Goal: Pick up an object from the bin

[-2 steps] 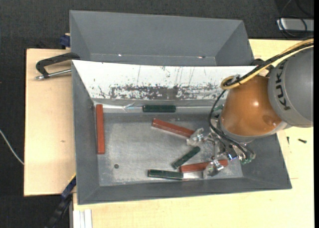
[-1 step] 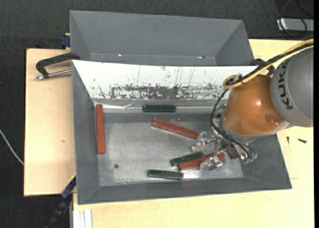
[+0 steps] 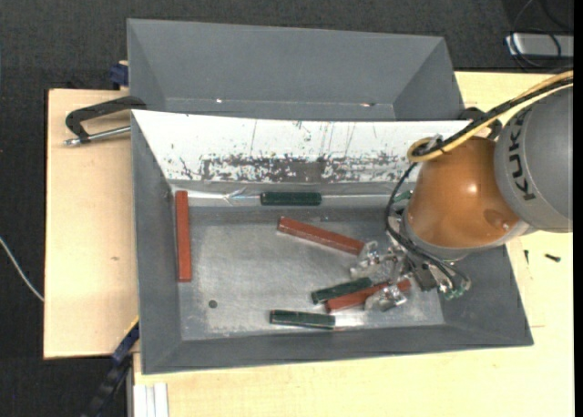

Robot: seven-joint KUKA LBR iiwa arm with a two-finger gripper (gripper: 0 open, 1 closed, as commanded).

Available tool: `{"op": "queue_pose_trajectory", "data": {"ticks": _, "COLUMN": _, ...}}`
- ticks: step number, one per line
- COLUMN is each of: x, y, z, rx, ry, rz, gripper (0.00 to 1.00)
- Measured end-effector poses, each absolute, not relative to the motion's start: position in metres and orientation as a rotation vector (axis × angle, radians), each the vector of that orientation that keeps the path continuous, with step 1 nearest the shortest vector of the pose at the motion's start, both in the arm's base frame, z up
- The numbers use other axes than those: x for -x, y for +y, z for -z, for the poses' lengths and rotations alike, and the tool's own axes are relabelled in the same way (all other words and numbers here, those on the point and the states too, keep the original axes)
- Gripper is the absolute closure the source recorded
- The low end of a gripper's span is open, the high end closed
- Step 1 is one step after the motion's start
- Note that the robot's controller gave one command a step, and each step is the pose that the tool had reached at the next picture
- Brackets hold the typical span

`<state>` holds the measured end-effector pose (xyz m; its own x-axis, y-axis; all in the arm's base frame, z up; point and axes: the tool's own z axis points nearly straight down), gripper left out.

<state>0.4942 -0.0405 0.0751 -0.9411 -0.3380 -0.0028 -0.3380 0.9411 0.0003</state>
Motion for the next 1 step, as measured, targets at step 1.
{"op": "queue_pose_trajectory", "data": {"ticks": 1, "x": -0.4927, "y": -0.0403, "z": -0.0787, "rx": 0.539, "ry": 3.094, "rz": -0.002, "gripper": 1.0}}
